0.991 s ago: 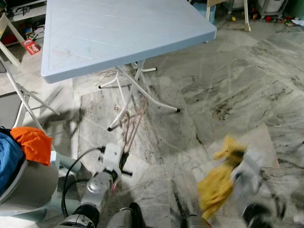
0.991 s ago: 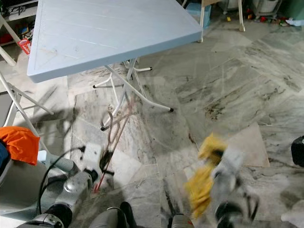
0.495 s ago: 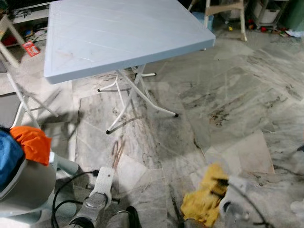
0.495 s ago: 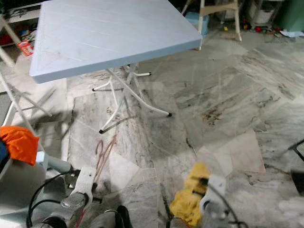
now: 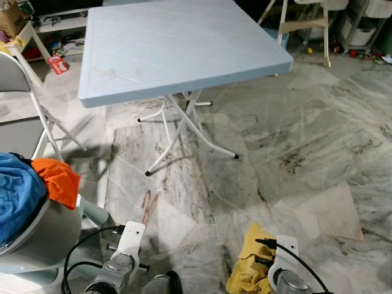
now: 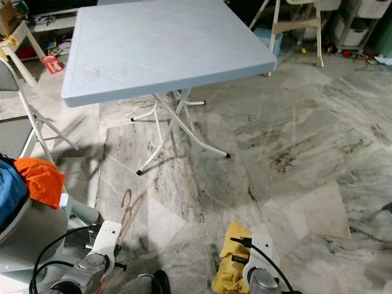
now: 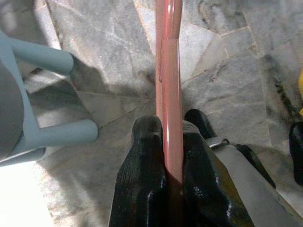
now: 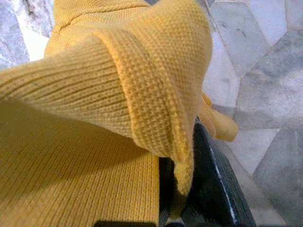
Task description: Hang hanger
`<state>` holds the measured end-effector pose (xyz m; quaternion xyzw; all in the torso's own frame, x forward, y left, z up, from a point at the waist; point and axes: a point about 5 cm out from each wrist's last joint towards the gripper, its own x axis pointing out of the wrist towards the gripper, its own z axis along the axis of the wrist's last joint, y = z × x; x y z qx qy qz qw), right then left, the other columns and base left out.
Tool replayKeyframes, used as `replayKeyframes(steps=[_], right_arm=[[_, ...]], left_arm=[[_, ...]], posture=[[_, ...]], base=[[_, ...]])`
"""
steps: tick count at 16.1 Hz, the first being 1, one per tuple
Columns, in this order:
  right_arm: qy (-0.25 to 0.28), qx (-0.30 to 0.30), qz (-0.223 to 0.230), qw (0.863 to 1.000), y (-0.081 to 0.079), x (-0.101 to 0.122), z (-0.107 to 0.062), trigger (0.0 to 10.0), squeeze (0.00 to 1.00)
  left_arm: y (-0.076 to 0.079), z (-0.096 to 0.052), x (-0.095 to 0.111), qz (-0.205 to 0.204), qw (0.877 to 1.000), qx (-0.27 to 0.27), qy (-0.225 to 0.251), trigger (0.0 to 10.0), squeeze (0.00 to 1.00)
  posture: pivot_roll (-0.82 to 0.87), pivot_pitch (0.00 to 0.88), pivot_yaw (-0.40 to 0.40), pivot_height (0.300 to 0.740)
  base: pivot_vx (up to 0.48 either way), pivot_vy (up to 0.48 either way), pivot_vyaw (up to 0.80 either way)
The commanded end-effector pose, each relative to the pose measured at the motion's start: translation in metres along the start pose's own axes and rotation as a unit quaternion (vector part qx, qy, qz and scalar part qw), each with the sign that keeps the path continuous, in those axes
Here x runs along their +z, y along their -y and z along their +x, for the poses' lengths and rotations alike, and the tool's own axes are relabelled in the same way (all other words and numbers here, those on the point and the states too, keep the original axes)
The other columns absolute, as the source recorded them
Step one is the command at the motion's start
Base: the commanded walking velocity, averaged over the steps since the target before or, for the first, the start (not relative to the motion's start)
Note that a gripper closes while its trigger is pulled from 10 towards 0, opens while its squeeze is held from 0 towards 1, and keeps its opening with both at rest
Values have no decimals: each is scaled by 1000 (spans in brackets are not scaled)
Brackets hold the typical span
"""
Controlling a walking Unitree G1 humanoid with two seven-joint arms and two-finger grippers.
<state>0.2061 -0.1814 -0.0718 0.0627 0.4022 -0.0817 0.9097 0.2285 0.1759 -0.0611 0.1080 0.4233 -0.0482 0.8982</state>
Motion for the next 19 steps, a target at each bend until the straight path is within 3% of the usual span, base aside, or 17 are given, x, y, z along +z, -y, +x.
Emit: replayKeyframes(steps=[1,9,19], right_arm=[[-5,-2,3,1000,-1,-2,0,10000,0],[-20,-4,-6,1000,3,-10,-2,10000,0],[-24,-6,-12,1000,6,-12,-3,10000,0]], left_arm=[[-2,-1,-6,5,1000,-8,-8,10000,0],[-9,-2,-10,12,1000,-22,-15,10000,0],[-6,-2,-9,14,999,-33,-18,10000,0]], posture=[[-112,78,63,740],[-119,82,68,740],[-127,82,62,740]], base=[[0,0,0],[209,0,-676],[356,0,-769]])
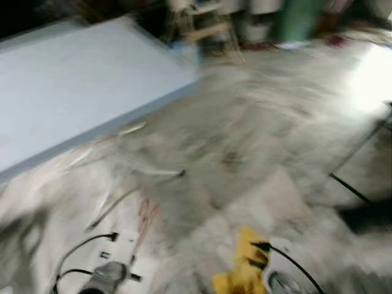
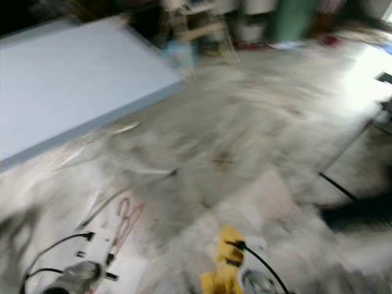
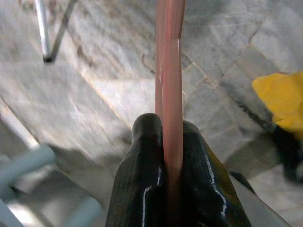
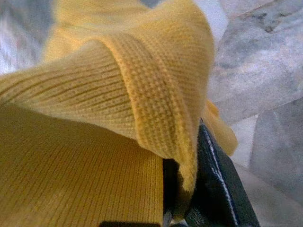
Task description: Hang hanger
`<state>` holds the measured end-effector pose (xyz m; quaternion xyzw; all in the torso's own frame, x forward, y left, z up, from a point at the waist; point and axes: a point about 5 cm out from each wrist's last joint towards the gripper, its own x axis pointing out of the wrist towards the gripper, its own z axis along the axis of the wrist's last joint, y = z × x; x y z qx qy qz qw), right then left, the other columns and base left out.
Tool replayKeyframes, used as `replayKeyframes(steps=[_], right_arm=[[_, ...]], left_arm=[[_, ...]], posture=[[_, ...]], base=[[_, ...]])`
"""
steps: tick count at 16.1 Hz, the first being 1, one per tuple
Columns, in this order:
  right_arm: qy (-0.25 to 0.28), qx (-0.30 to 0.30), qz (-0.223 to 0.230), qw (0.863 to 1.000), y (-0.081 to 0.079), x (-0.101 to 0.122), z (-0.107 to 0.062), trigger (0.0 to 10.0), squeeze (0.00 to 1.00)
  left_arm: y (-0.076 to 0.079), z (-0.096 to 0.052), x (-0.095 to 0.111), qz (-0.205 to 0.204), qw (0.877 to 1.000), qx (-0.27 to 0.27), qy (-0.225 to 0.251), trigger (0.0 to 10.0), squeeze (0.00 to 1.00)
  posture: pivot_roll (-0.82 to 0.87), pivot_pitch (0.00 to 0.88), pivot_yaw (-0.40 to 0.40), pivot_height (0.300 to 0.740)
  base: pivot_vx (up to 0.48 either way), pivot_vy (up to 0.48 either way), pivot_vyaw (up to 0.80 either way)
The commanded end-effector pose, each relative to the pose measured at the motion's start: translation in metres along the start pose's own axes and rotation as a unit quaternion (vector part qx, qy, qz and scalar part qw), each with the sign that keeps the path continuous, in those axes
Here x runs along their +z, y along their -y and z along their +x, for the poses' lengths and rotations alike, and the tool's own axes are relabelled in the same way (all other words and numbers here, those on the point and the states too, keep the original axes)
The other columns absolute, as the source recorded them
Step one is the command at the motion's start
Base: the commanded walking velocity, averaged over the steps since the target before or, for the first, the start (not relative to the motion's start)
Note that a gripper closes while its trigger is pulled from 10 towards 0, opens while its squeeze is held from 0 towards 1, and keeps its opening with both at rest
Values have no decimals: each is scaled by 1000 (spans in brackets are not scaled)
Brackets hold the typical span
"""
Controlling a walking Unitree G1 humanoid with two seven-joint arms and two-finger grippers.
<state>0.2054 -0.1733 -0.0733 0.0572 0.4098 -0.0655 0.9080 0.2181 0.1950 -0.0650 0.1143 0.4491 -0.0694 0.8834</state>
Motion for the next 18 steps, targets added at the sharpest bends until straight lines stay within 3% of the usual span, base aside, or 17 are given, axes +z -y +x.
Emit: replayKeyframes(steps=[1,4,13,15,18], right_arm=[[-16,-17,0,1000,13,-9,-3,10000,0],[-16,-19,-2,1000,15,-9,-3,10000,0],[-17,-21,-13,1000,17,-9,-3,10000,0],[-17,-21,-16,1000,17,-8,-3,10000,0],[-18,-22,-21,999,17,-8,-3,10000,0]], left_arm=[[10,2,6,0,1000,-13,9,10000,0],[11,1,2,0,1000,-17,5,10000,0],[28,3,1,-2,1000,-22,0,10000,0],[24,2,-1,-11,1000,-19,-3,10000,0],[7,0,-7,-12,1000,-8,-9,10000,0]], posture=[[-127,82,61,740],[-128,84,56,740],[-127,86,45,740],[-127,86,45,740],[-124,83,43,740]], base=[[364,0,-800],[185,0,-627],[0,0,0],[0,0,0],[0,0,0]])
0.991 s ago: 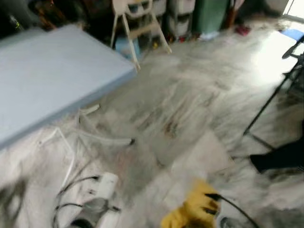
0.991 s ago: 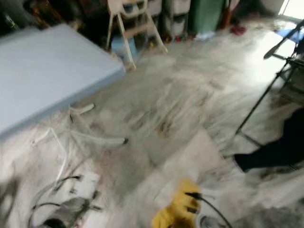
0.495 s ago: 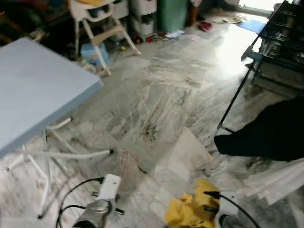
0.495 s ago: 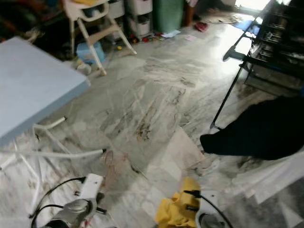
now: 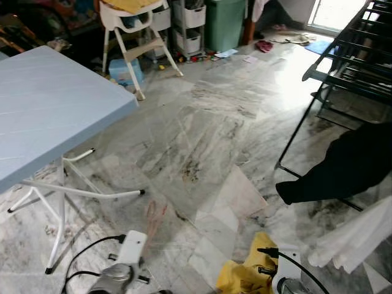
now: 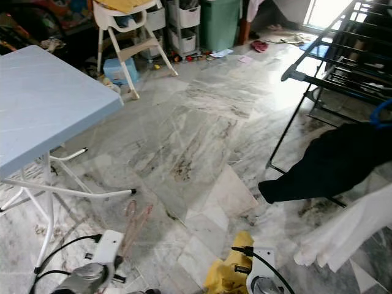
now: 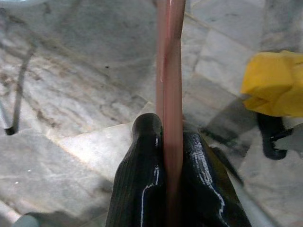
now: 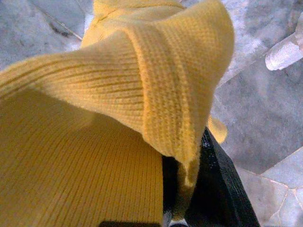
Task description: Hang hanger
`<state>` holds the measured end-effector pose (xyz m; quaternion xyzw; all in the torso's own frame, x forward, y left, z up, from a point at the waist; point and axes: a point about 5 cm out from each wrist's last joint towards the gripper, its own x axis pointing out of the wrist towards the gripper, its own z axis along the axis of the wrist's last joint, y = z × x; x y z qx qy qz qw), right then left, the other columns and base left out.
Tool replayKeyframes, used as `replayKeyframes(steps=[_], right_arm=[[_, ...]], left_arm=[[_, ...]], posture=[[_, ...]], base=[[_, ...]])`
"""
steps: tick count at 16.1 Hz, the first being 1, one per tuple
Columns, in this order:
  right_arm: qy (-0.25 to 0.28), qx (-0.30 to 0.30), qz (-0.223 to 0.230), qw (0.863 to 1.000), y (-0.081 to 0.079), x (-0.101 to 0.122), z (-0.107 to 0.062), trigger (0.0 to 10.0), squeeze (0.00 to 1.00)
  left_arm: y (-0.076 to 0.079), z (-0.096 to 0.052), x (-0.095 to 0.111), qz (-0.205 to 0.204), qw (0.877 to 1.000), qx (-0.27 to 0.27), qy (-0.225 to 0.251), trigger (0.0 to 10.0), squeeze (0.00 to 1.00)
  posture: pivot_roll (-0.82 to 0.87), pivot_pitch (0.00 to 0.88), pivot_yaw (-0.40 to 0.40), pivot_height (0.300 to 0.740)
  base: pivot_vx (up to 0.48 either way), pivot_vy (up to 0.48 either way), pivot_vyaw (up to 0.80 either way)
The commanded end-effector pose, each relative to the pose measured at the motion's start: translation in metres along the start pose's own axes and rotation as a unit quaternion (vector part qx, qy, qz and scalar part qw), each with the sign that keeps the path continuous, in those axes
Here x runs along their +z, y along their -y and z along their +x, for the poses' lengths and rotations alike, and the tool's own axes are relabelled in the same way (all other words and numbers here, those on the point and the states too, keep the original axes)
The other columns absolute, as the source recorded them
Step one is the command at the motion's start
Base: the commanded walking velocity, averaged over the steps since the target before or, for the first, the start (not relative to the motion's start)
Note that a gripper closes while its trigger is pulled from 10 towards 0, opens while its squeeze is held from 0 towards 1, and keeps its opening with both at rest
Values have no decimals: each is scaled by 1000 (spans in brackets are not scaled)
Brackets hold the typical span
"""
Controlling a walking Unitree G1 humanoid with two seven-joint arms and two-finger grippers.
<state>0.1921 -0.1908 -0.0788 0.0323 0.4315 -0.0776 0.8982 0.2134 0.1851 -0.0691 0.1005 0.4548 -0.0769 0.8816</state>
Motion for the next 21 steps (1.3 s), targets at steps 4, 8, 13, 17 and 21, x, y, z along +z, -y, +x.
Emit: replayKeyframes(steps=[4,8,13,17,21], right_arm=[[4,1,-8,1000,-3,3,1,10000,0],[4,2,-7,1000,-3,3,1,10000,0],[0,2,-9,1000,-4,1,0,10000,0],[0,0,-13,1000,-3,1,0,10000,0],[-1,1,-17,1000,-3,-1,0,10000,0]], left_arm=[[-10,-2,-6,-10,1000,7,-7,10000,0],[26,3,3,-3,1000,-15,-1,10000,0],[51,5,9,1,1000,-27,3,10000,0],[47,4,5,2,1000,-23,-1,10000,0],[-11,-3,-12,5,1000,6,-12,10000,0]], posture=[[-122,72,41,740],[-125,76,47,740],[-126,80,48,740],[-127,78,48,740],[-130,81,53,740]], base=[[0,0,0],[0,0,0],[0,197,0],[0,337,0],[0,421,0]])
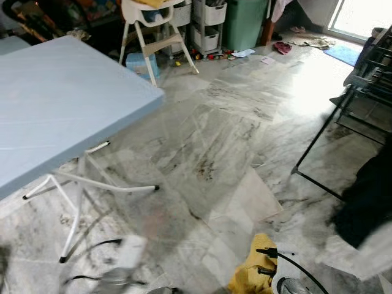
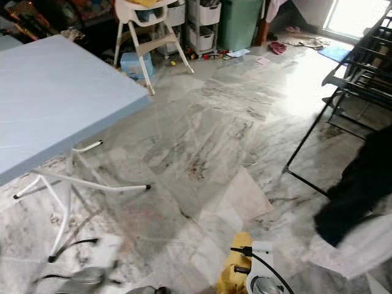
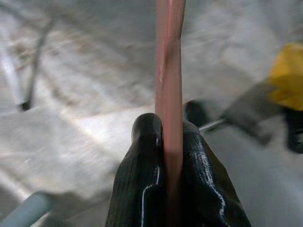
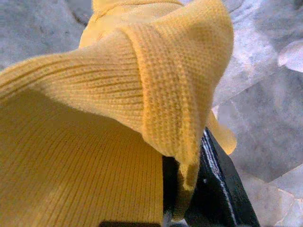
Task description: Hang hanger
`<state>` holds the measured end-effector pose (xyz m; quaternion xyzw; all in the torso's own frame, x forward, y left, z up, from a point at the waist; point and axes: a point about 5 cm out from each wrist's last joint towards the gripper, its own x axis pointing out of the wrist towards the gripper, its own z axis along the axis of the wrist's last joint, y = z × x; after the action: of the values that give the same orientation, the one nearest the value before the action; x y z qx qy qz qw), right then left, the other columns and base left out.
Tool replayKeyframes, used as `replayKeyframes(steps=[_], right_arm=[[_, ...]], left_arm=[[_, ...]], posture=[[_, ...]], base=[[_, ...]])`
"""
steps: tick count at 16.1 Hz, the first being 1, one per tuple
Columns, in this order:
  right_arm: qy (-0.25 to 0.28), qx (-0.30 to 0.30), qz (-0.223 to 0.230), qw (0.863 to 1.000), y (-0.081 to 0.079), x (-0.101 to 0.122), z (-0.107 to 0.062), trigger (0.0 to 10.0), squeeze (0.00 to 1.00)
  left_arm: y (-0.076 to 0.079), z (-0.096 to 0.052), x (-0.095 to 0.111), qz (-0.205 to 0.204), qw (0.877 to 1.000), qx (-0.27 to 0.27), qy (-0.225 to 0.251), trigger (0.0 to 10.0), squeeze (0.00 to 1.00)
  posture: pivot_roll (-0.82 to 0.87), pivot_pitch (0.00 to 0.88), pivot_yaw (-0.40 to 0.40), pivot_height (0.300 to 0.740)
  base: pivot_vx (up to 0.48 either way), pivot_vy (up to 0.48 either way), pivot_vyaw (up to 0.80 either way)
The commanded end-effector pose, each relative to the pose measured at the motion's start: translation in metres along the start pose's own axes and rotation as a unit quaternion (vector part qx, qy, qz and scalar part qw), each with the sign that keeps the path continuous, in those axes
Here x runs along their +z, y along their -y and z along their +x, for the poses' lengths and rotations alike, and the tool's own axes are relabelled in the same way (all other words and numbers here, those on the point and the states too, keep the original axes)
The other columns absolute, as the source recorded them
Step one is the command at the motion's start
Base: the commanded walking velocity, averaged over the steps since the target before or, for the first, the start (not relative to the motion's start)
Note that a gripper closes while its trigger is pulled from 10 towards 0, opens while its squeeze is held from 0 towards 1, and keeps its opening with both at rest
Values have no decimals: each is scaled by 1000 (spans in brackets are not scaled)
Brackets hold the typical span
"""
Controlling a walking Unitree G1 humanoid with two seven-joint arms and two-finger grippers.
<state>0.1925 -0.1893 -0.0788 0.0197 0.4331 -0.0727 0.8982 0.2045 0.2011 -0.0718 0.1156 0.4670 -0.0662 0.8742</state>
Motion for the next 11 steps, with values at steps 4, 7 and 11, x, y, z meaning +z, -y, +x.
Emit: replayKeyframes(steps=[4,7,11], right_arm=[[-2,-1,-1,1000,-2,-3,-1,10000,0],[0,-6,2,1000,0,-3,-1,10000,0],[71,-50,34,996,15,32,3,10000,0]], left_arm=[[-11,-2,-3,5,1000,-4,0,10000,0],[-1,0,1,15,1000,-10,2,10000,0],[50,6,28,27,998,-37,37,10000,0]], posture=[[-135,80,59,740],[-137,77,61,740],[-140,74,70,740]], base=[[0,436,0],[0,390,0],[0,84,0]])
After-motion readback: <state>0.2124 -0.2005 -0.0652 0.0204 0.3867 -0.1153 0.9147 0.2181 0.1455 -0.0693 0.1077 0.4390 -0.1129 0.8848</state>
